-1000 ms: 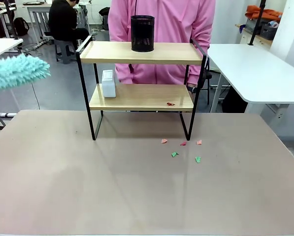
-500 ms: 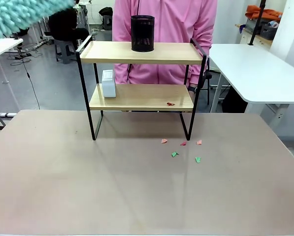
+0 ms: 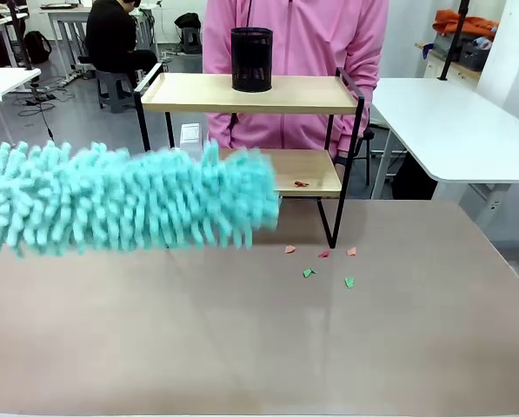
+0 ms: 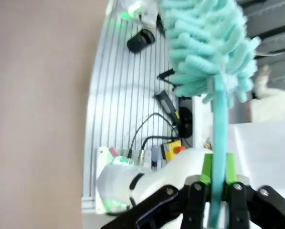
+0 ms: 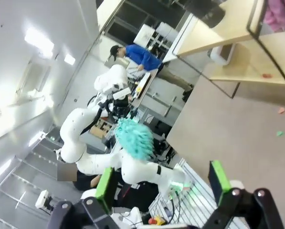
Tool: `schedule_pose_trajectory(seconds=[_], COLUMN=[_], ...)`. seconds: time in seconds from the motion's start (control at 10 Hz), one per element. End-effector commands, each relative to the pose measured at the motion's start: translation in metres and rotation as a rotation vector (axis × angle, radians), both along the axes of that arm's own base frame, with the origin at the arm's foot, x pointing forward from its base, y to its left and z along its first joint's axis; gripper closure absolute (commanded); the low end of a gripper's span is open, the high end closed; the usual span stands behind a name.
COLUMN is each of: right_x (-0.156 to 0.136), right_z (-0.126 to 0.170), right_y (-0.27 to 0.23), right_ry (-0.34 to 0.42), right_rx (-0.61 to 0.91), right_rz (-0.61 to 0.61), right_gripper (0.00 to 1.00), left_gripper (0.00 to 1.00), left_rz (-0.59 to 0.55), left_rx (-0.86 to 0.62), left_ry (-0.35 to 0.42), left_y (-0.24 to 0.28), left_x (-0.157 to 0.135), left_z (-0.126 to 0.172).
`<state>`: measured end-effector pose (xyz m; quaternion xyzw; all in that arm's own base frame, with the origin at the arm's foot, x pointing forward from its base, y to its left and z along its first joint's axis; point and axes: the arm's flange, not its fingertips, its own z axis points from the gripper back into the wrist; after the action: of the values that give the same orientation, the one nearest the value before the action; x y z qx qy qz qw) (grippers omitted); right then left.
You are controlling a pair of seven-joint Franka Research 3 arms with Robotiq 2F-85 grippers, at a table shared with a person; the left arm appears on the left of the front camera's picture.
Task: Clean the shelf.
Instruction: Hand the Duster back to the human.
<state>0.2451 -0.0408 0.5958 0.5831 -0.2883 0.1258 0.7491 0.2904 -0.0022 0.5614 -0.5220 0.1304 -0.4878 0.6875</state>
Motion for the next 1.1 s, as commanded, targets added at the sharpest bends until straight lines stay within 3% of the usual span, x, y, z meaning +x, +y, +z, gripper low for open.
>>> schedule_pose_trajectory(seconds=[0.0,0.1,0.2,0.3,0.5,1.0], right_x=[0.002,0.000,0.020,0.039,0.052,-0.006], right_z=[0.004,0.000,-0.007,-0.015,-0.040,-0.069], right_y=[-0.013,0.000,0.036,0.073,0.140,0.240], right_ry=[-0.018,0.000,0.031,0.040,0.117,0.068], right_rx=[-0.006,0.000,-0.085,-0.104,-0.179,-0.213], right_rz=[-0.083,0.000,0.089,0.159,0.266,0.524], right_gripper=[0.00,0.00,0.00,0.00,0.00,0.00], left_gripper=[0.88,0.88,0.88,0.88,0.88,0.88], left_rz=[0.142,0.000,-0.018,-0.126,-0.150,-0.209], left_rx=[-0.121,0.000,0.030,0.023,0.077,0.080], left_ry=[-0.049,0.000,-0.019,-0.025,-0.059,0.010], left_y=[0.037,0.000,-0.033,-0.056,-0.089,-0.136], left_x=[-0.016,0.000,0.009,0.013,0.016,0.029], left_z=[0.024,0.000,-0.002,0.001,0.006,-0.007])
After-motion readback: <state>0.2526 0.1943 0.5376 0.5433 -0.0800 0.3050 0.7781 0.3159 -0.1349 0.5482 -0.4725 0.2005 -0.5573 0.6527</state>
